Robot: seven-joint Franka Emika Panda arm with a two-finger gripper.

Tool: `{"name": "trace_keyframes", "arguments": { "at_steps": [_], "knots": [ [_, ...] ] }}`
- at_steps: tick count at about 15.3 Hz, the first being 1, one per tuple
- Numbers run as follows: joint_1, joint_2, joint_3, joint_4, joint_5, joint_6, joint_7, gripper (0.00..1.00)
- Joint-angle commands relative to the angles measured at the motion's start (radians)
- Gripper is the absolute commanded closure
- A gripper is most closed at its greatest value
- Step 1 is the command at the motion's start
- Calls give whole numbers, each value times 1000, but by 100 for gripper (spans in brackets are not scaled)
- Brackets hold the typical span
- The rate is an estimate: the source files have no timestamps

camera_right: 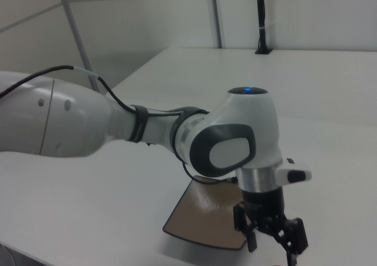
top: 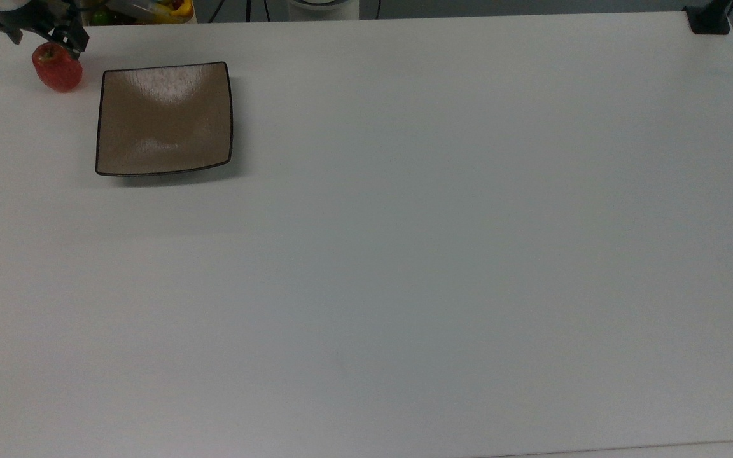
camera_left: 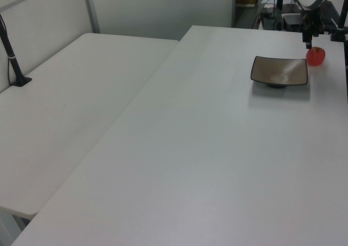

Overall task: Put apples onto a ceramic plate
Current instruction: 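Lower the gripper around the red apple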

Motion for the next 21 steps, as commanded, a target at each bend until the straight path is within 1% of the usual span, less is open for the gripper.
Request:
{"name": "trace_keyframes", "arguments": {
  "at_steps": [1,3,12,15,16,18,19,21],
  "knots": [
    [-14,24,-4,0,-36,32,-18,0],
    [-17,32,-4,-1,-36,60,-18,0],
    [-39,81,-4,-1,-57,68,-18,0],
    [-40,93,-4,-7,-57,100,-17,0],
    [-42,98,-4,-6,-57,100,-17,3],
    [-42,100,-4,-7,-59,101,-27,37],
    [-43,101,-3,-7,-57,101,-43,46],
    [-43,100,-3,-9,-57,101,-50,47]
  ]
}}
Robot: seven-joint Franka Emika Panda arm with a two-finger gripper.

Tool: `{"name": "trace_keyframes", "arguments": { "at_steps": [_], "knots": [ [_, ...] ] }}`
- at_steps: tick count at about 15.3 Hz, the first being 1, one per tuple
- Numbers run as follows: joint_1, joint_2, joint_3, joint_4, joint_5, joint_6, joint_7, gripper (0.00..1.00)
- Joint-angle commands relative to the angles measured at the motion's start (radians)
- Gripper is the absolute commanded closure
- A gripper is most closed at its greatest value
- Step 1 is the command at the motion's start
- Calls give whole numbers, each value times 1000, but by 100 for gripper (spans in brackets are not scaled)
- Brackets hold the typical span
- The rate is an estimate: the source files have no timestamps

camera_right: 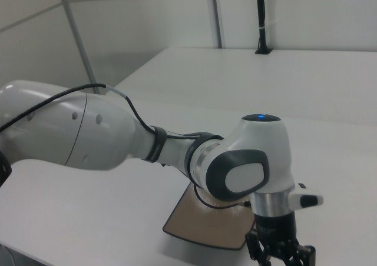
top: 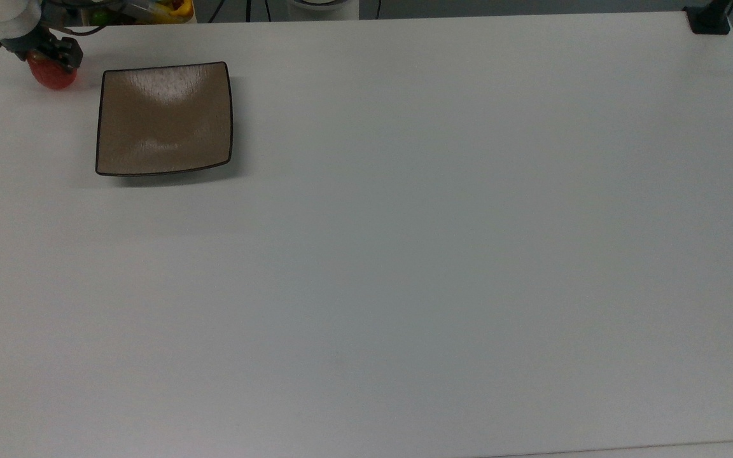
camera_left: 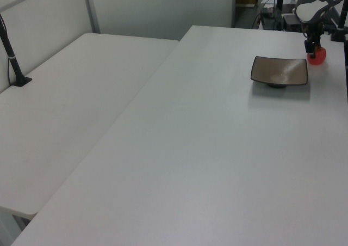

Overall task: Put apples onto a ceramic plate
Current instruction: 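Close the gripper on the red apple and lift it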

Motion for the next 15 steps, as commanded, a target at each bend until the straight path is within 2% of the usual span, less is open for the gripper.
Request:
{"name": "trace_keyframes", "arguments": {
  "at_steps": [1,9,13,15],
  "knots": [
    [-5,-3,-4,-9,-12,27,-35,47],
    [-2,-40,-3,35,23,27,-29,46],
    [9,-54,0,78,200,67,-20,46],
    [25,-60,13,92,250,87,-16,46]
  ]
}}
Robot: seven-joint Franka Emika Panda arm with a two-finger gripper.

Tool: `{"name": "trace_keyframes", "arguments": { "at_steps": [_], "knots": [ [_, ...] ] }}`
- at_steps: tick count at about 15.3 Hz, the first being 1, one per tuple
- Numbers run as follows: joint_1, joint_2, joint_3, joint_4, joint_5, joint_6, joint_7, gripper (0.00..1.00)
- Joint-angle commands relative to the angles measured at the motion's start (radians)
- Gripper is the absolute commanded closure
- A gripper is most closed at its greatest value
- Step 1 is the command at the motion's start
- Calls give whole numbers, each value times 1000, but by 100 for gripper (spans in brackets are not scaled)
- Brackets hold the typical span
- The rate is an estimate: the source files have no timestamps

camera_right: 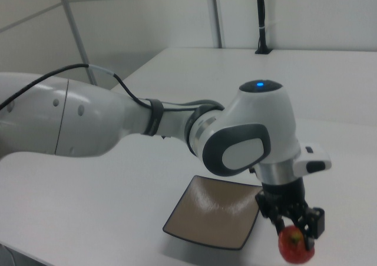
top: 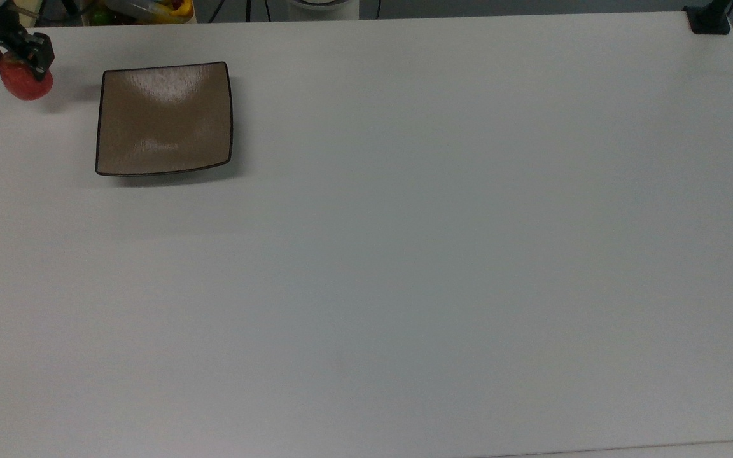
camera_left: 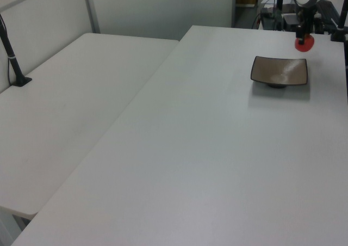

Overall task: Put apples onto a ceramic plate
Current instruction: 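Close the gripper on the red apple and lift it, then carry the red apple over the brown plate and lower it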

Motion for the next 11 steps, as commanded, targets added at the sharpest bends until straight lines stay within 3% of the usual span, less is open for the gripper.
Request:
{"name": "trace_keyframes", "arguments": {
  "at_steps": [1,9,11],
  "knots": [
    [34,-30,16,4,83,41,-1,46],
    [60,-66,206,-10,74,11,180,42],
    [68,-79,229,-16,67,-41,194,42]
  ]
}}
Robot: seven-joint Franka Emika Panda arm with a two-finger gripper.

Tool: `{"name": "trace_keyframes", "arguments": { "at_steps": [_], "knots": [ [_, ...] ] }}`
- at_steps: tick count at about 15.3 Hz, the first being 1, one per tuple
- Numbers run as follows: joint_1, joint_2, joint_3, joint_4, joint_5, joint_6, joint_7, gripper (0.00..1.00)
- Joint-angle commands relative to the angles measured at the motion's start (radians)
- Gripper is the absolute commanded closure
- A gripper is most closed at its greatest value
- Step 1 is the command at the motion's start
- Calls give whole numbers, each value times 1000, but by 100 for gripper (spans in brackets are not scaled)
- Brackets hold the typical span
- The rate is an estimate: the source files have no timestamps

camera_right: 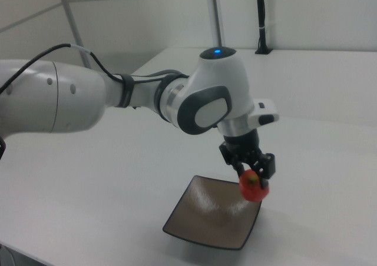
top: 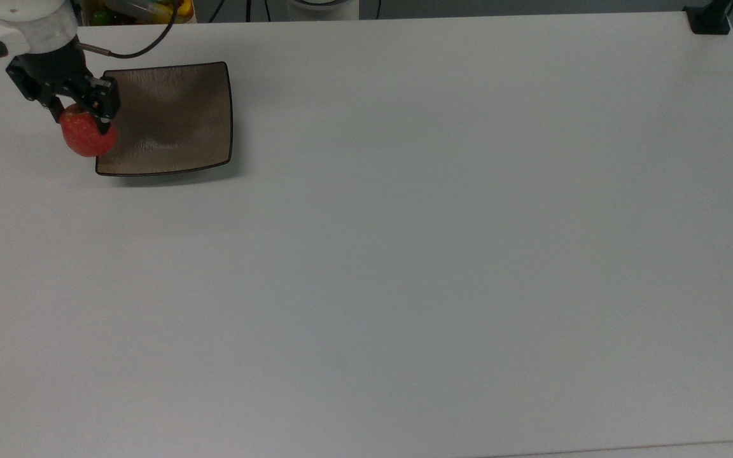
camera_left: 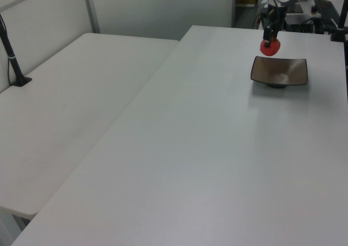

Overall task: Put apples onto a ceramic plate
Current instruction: 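Carry the red apple over the brown plate and lower it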

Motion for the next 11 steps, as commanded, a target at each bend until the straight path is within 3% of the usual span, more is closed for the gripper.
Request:
{"name": "trace_keyframes", "arguments": {
  "at_steps": [1,5,11],
  "knots": [
    [21,-60,40,-48,-7,-76,34,42],
    [39,-100,66,-110,-35,-140,31,43],
    [64,-71,74,-151,-93,-159,31,43]
  ]
}}
